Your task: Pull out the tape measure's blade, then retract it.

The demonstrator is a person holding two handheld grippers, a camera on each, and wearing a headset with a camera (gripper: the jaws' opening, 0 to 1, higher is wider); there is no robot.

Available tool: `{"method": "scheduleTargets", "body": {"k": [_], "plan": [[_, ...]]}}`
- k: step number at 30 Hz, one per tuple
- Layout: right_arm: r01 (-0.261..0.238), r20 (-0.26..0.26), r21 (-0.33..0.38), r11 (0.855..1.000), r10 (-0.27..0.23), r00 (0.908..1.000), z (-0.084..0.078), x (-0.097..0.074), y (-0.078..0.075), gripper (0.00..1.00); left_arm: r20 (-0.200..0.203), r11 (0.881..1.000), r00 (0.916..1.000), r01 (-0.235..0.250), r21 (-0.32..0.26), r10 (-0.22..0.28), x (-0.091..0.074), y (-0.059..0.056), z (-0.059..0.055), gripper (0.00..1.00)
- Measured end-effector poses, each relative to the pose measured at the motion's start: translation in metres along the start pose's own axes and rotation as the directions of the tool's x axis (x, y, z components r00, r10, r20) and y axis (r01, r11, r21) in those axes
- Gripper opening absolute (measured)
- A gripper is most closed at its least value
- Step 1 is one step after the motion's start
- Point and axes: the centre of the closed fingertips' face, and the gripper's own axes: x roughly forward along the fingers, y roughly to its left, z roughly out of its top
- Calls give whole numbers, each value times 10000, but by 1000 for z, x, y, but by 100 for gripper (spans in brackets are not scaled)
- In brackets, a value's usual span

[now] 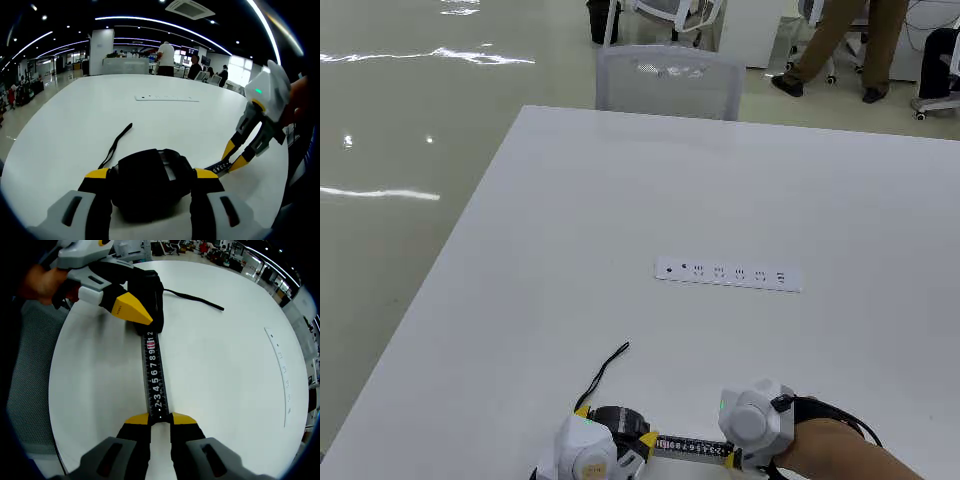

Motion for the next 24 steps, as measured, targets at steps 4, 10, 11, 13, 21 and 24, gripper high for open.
{"method": "scheduleTargets", "body": {"k": [4,10,11,13,21,24], "plan": [[-11,32,-11,10000,11,10000,4,0,1,14,-8,10000,10000,6,1,-6,0,-1,1,59],[-17,34,-49,10000,17,10000,7,0,0,14,-23,10000,10000,-16,-2,16,0,-1,1,59],[-19,31,-61,10000,19,10000,8,0,1,14,-23,10000,10000,-15,-8,15,0,0,1,59],[-17,49,-63,10000,17,10000,8,1,0,14,-27,10000,10000,-12,-3,12,0,-1,1,59],[10,164,-65,10000,-9,9999,15,2,0,14,-21,10000,10000,-30,-40,30,1,0,1,59],[5,225,-55,10000,-4,9997,17,4,1,14,-20,10000,10000,-38,-53,38,1,0,0,59]]}}
